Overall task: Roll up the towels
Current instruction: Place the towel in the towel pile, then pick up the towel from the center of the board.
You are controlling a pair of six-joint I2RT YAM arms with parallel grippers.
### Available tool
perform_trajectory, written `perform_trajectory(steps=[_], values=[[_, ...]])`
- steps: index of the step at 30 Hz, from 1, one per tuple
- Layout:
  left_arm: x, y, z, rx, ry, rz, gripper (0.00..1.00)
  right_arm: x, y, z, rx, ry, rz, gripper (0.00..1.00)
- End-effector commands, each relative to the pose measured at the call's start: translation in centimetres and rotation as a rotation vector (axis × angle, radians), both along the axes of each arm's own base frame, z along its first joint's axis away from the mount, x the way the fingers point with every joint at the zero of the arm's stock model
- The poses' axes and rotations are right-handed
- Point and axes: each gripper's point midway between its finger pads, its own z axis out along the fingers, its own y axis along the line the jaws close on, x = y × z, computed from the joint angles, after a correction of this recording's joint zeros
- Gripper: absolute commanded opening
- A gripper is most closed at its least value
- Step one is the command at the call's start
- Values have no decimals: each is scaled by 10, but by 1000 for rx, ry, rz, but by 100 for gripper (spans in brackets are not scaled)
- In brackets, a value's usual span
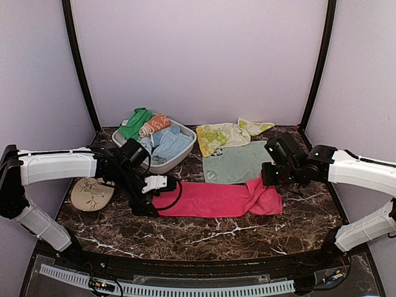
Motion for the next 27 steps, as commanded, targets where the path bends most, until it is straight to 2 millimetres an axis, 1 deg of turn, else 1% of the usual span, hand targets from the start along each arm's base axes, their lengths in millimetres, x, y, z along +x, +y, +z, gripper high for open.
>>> perform_trajectory(steps=[1, 6, 7, 9, 10, 12, 14, 16, 18, 21, 24, 27], values=[[-8, 14, -43, 185, -57, -116, 85, 12, -28, 14, -53, -41, -126, 14], [0, 9, -56, 197, -82, -154, 77, 19, -45, 22, -100, -40, -156, 22], [1, 9, -58, 197, -93, -163, 76, 20, -48, 24, -109, -41, -163, 25], [3, 7, -62, 193, -106, -172, 72, 20, -55, 27, -122, -40, -168, 36], [4, 7, -63, 195, -110, -173, 70, 20, -57, 29, -126, -40, -167, 38], [6, 7, -69, 203, -117, -180, 63, 21, -56, 32, -133, -42, -156, 42], [8, 9, -76, 221, -128, -187, 57, 21, -51, 34, -118, -44, -126, 45], [9, 12, -82, 244, -129, -186, 50, 22, -40, 33, -85, -41, -81, 47], [8, 15, -88, 259, -117, -186, 45, 21, -29, 26, -65, -16, -34, 48], [9, 15, -90, 256, -122, -171, 40, 18, -12, 12, -68, 18, 26, 51], [14, 14, -91, 250, -149, -154, 24, 18, 6, -9, -103, 51, 66, 51], [17, 13, -88, 240, -163, -136, 6, 25, 22, -25, -129, 76, 85, 50]])
